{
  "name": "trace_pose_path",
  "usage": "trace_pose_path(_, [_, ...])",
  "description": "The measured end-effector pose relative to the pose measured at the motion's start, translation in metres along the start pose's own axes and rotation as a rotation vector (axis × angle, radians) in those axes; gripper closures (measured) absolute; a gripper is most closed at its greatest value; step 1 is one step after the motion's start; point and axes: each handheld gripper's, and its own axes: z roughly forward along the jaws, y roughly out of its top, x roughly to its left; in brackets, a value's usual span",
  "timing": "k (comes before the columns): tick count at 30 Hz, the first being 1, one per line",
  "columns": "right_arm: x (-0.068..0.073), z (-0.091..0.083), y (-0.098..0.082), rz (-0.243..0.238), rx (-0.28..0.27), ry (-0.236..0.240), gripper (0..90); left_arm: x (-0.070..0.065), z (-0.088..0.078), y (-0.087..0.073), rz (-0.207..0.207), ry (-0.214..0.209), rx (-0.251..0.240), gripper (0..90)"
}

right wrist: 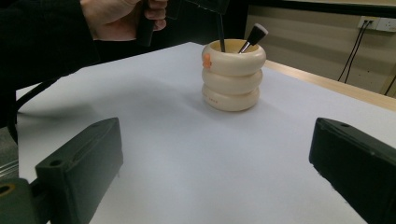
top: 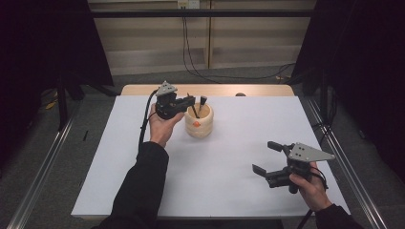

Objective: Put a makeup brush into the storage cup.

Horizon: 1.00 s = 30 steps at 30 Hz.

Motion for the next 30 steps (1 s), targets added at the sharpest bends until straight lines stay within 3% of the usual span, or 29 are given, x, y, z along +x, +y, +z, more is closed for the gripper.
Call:
trace_pose_path(6, [0.0001, 0.0002, 0.0000, -0.002, 0.002, -0.001, 2.3, 0.0025, 0.0015, -0.0038, -0.016, -0.008, -0.015, 83.0])
trace_pose_path(15, [-0.0002, 0.0001, -0.0001, 0.001, -0.002, -0.002, 2.2, 0.0015, 0.0002, -0.0031, -0.013, 0.011, -0.023, 74.7])
trace_pose_path(19, [-0.0005, 0.0003, -0.0002, 0.003, -0.003, -0.003, 2.2, 0.0029, 0.0002, -0.0036, -0.008, 0.008, -0.033, 65.3])
trace_pose_path(27, [-0.0010, -0.0002, -0.0004, 0.006, -0.003, -0.007, 2.2, 0.0016, -0.0003, -0.0029, -0.017, 0.049, -0.056, 45.8])
trace_pose_path(30, [-0.0018, -0.0002, -0.0009, 0.005, -0.005, -0.008, 2.2, 0.0026, -0.0011, -0.0028, -0.022, 0.036, -0.065, 39.9])
